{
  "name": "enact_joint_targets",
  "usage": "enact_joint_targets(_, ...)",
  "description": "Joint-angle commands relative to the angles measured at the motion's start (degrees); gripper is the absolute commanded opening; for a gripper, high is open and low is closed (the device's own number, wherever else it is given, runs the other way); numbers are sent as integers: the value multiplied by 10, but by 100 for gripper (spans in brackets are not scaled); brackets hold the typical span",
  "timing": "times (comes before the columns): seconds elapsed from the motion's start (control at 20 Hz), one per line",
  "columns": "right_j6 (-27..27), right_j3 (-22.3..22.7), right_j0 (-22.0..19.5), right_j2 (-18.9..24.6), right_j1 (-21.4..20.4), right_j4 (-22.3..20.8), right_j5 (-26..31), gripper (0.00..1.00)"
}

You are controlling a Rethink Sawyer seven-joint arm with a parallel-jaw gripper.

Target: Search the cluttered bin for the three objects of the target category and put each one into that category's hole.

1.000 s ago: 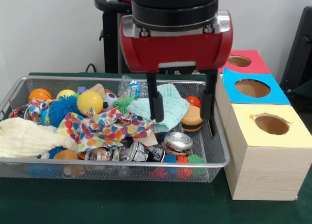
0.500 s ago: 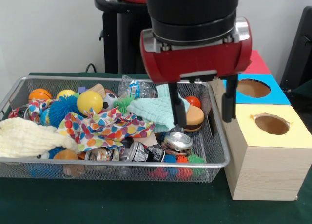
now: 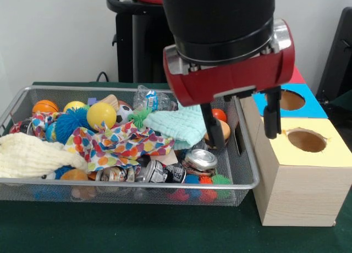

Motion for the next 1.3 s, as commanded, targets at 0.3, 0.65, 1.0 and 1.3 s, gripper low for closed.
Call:
enact_joint_targets(0.3, -217, 8, -50, -303, 31, 224, -56, 100)
enact_joint_targets(0.65, -224, 6, -61, -351, 32, 274, -57, 100)
enact_joint_targets(1.0, -230, 5, -67, -383, 31, 305, -55, 100)
enact_joint_targets(1.3, -240, 4, -73, -408, 33, 330, -60, 100)
